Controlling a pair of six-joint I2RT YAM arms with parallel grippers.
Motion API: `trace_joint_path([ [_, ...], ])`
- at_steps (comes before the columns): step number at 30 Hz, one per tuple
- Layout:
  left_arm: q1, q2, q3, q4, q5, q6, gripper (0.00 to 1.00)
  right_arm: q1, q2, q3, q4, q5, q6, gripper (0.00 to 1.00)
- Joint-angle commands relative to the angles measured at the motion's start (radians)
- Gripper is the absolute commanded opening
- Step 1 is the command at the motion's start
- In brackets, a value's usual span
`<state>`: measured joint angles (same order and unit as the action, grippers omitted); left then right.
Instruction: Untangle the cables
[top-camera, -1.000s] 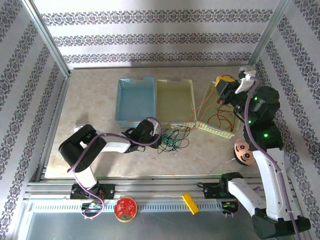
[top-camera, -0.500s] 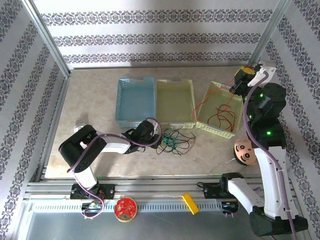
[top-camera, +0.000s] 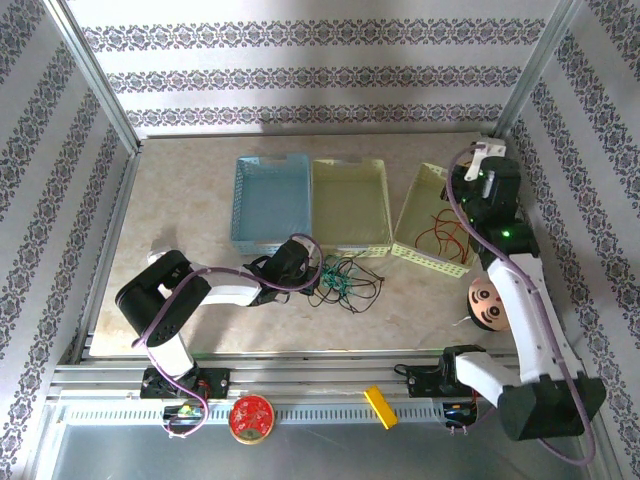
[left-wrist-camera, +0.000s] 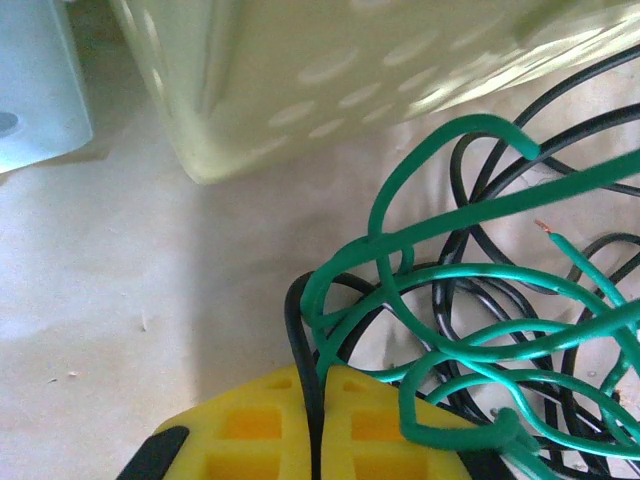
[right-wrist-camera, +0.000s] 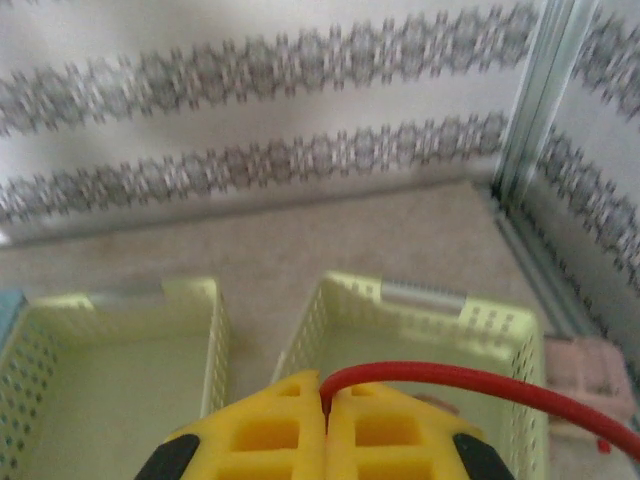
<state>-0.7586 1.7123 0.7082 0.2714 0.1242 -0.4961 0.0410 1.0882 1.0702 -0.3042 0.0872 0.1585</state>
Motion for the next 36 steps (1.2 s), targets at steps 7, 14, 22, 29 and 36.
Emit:
trace_joint_path([
  [7, -0.022, 0.007, 0.002, -0.134, -0.051, 0.022, 0.00, -0.013, 0.154, -0.023, 0.036, -0.009, 0.096, 0.00],
  [14, -0.028, 0.006, -0.001, -0.134, -0.057, 0.021, 0.00, -0.006, 0.277, 0.028, 0.169, -0.235, 0.186, 0.00],
  [22, -0.030, 0.001, -0.003, -0.136, -0.066, 0.018, 0.00, 0.106, 0.264, 0.111, 0.197, -0.332, 0.112, 0.00],
  [29, -0.034, 0.013, 0.000, -0.131, -0.060, 0.016, 0.00, 0.088, 0.208, 0.085, 0.185, -0.273, 0.105, 0.00],
  [36, -0.039, 0.027, 0.016, -0.132, -0.050, 0.020, 0.00, 0.037, 0.199, 0.015, 0.162, -0.094, 0.150, 0.00],
])
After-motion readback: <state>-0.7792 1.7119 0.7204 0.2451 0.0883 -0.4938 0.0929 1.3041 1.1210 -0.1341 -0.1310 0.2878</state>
